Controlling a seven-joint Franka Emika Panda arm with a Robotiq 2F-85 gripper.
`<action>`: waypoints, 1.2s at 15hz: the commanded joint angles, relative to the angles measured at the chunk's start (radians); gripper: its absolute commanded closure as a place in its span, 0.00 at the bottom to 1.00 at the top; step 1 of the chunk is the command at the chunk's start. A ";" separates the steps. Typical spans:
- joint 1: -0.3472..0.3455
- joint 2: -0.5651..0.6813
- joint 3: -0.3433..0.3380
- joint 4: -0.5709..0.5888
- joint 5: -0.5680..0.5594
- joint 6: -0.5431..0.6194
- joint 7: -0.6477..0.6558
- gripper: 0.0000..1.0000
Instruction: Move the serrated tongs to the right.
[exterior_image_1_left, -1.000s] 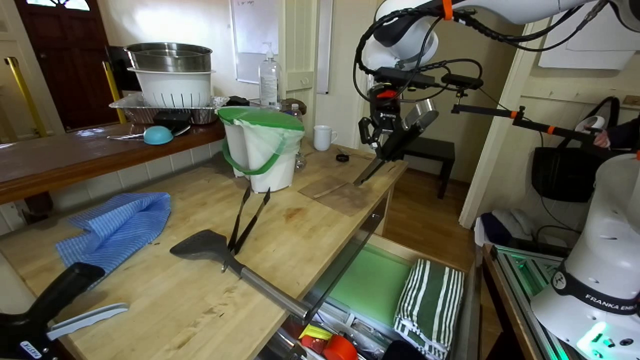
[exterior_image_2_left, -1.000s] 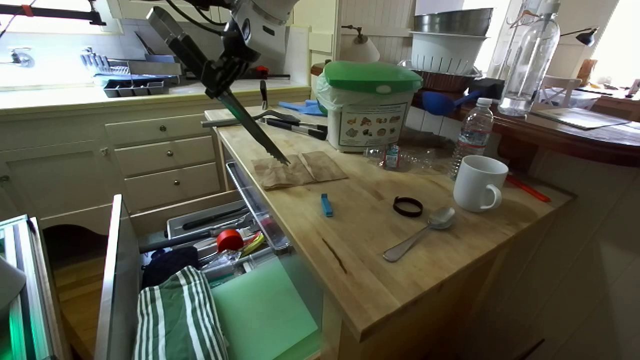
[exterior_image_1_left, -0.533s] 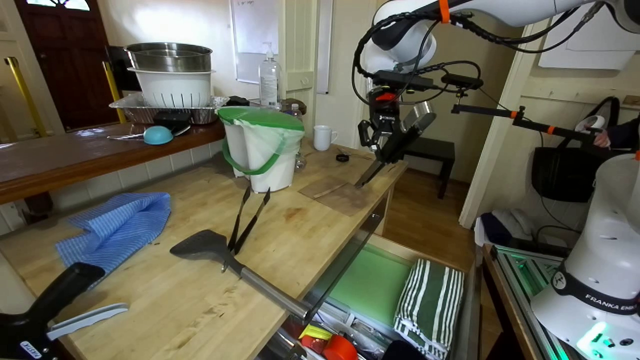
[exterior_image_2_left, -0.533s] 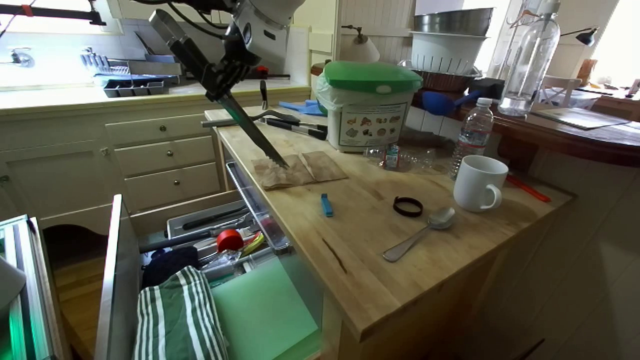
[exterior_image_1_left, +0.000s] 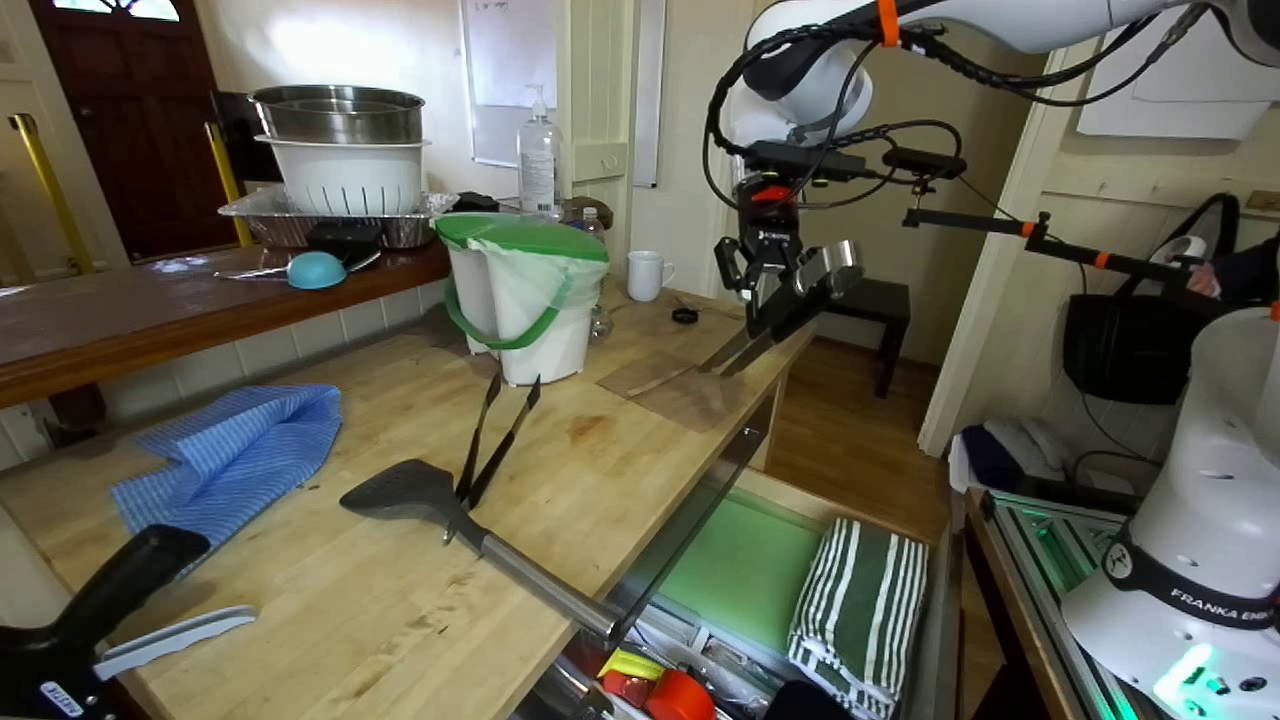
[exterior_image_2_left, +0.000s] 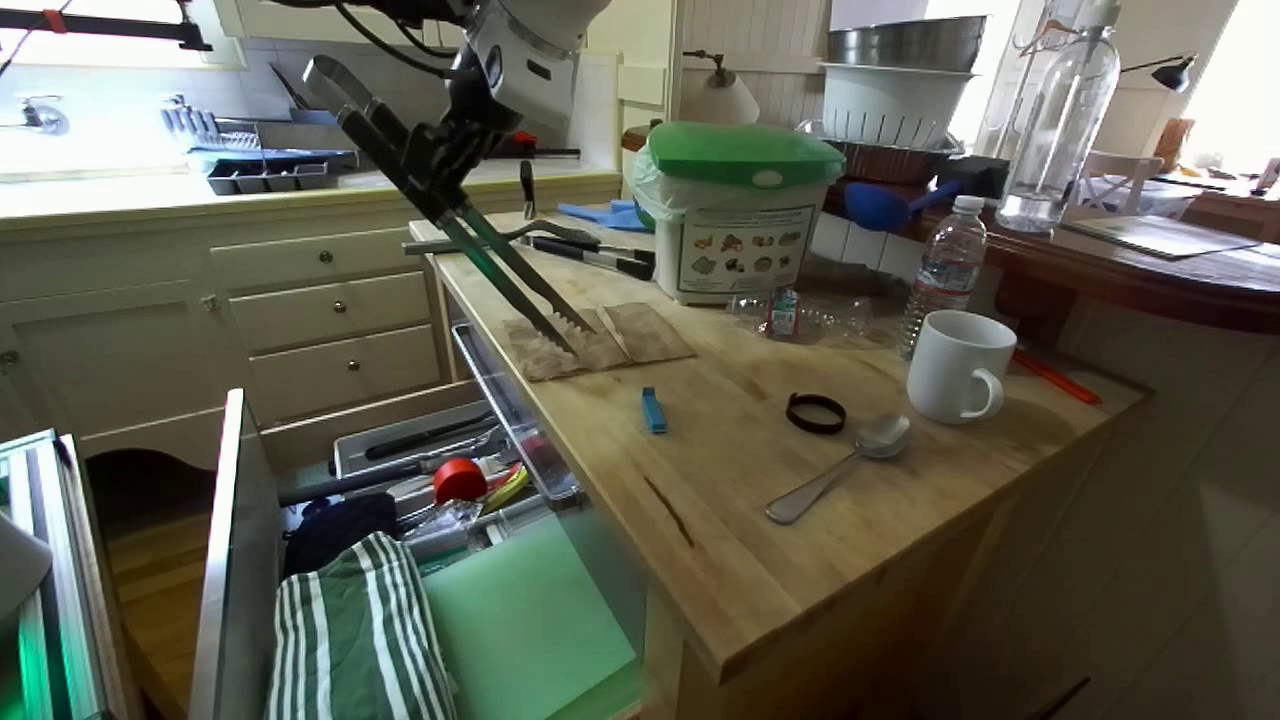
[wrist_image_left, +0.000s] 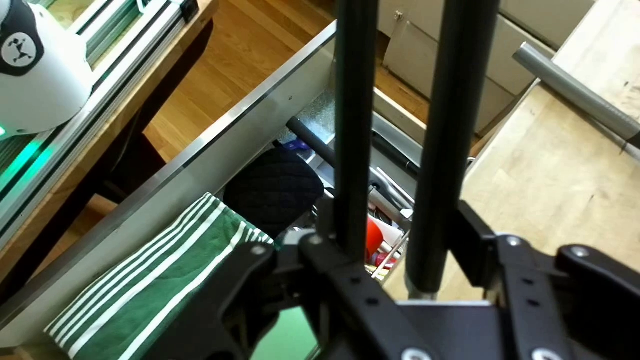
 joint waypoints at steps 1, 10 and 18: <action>-0.004 0.017 -0.001 0.024 0.010 -0.010 0.025 0.73; -0.003 -0.009 -0.003 0.047 0.011 0.102 0.017 0.85; 0.045 0.007 0.043 0.081 -0.117 0.492 0.121 0.85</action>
